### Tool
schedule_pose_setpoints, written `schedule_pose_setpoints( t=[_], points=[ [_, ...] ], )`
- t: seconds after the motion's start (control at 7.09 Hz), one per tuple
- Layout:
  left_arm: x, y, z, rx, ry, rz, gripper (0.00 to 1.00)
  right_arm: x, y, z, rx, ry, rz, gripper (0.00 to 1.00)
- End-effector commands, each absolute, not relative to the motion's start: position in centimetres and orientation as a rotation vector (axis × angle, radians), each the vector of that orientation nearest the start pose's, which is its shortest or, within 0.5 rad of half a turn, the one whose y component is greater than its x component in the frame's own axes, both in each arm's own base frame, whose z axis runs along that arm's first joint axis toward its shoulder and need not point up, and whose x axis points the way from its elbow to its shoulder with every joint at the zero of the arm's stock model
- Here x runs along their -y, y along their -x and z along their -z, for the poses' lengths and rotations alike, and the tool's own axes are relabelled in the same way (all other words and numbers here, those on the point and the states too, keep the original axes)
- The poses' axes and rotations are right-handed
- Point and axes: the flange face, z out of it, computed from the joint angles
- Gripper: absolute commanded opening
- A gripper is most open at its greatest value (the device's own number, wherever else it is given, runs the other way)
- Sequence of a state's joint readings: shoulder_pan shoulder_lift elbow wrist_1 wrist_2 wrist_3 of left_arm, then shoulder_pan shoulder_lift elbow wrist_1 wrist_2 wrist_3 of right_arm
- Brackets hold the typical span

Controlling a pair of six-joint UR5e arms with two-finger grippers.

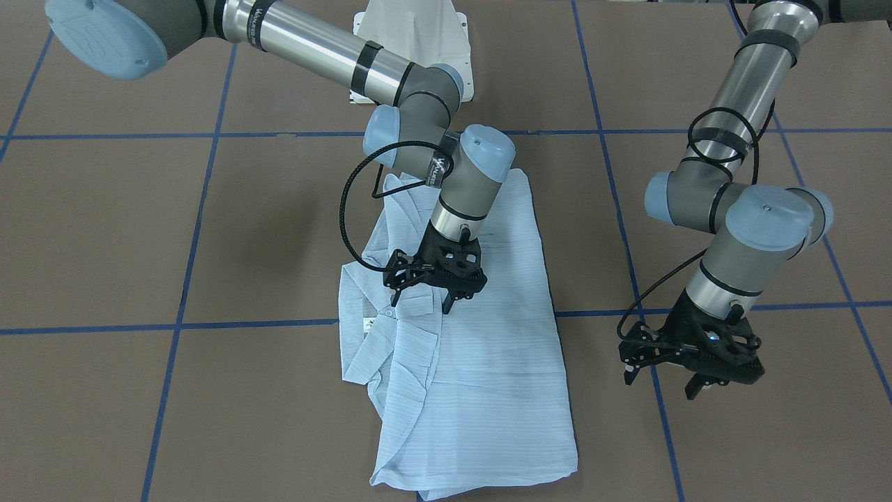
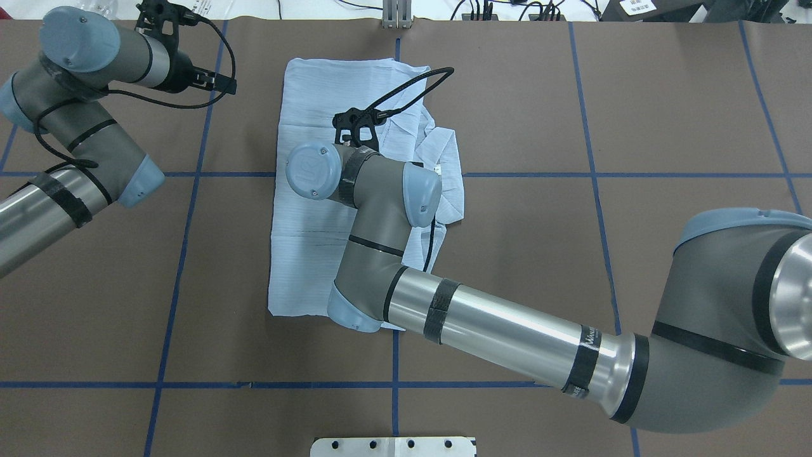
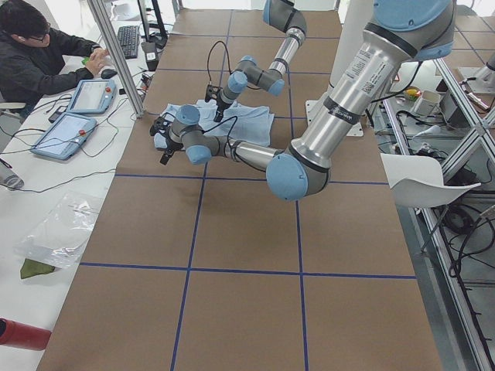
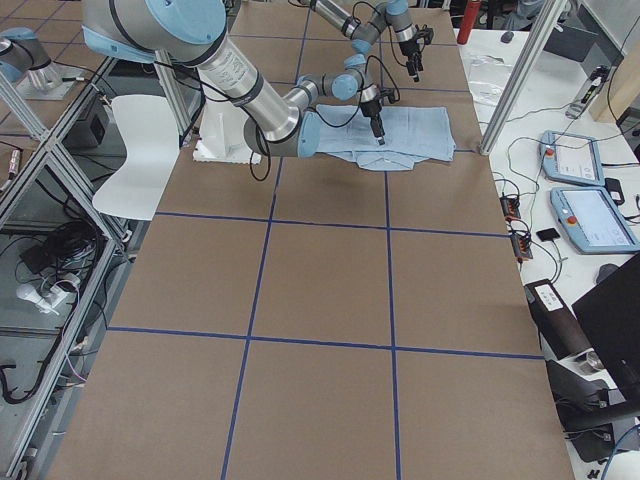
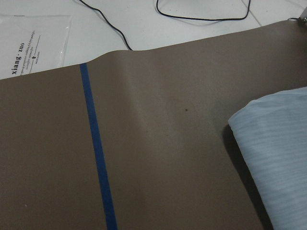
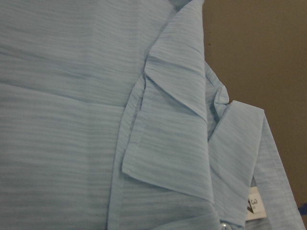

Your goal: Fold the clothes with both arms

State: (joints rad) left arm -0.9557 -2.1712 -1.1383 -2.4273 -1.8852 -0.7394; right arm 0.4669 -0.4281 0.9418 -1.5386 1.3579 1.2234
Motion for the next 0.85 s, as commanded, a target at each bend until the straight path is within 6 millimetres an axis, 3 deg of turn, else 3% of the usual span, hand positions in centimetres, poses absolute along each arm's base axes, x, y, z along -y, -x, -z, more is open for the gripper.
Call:
schedule_pose_setpoints(
  t=[0.0, 0.42, 0.71],
  points=[
    [67.9, -35.4, -41.2, -0.859, -0.611, -0.047, 1.00, 52.6, 70.1, -18.2, 0.390, -0.394, -0.141, 1.00],
    [67.9, -35.4, -41.2, -0.863, -0.615, -0.047, 1.00, 54.1, 68.2, -18.7, 0.286, -0.372, -0.055, 1.00],
    [67.7, -35.3, -41.6, -0.866, -0.618, -0.046, 1.00, 54.9, 64.8, -18.8, 0.190, -0.313, -0.002, 1.00]
  ],
)
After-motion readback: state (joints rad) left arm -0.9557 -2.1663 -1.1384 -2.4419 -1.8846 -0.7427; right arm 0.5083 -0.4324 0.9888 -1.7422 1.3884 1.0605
